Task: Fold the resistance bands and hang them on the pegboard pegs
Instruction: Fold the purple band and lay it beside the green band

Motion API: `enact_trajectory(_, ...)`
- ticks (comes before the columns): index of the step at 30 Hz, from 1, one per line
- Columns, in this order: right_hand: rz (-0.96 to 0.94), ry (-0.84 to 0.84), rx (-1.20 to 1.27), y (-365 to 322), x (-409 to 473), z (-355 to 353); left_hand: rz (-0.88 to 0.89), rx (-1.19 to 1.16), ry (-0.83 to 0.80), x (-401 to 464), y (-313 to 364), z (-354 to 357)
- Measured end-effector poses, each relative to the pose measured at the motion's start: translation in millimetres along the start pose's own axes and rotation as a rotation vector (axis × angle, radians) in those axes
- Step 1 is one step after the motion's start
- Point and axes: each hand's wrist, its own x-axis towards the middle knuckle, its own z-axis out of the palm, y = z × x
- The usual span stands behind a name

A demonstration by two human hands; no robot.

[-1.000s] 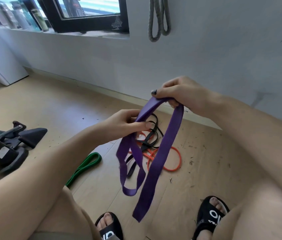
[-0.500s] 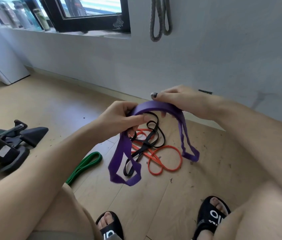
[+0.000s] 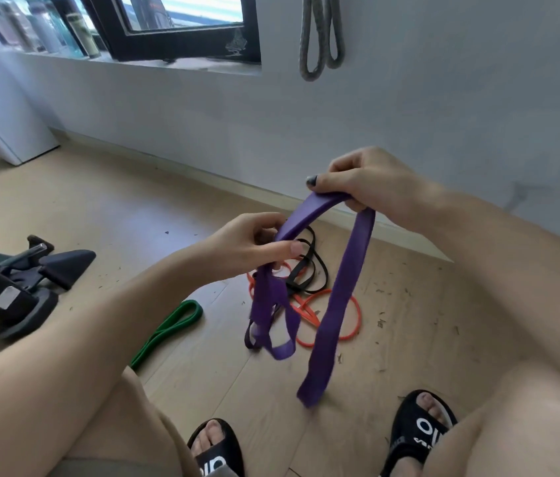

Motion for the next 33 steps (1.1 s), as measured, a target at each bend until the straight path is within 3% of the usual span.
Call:
enact_trajectory(12, 0.048, -0.001, -0.126, 11, 0, -6, 0.041, -0.065, 0.068, -3, 7, -4)
enact_trajectory(21, -0.035, -0.163, -0.244, 1, -5, 26, 0.107, -0.092, 0.057, -2, 6, 0)
enact_trajectory(27, -0.109, 0.021, -0.162, -2, 0, 26, 0.069, 0.033, 0.02, 1, -7, -4)
enact_trajectory(33, -0.047, 0.061, -0.063, 4, -1, 3, 0.003, 0.118, 0.015, 0, -10, -12)
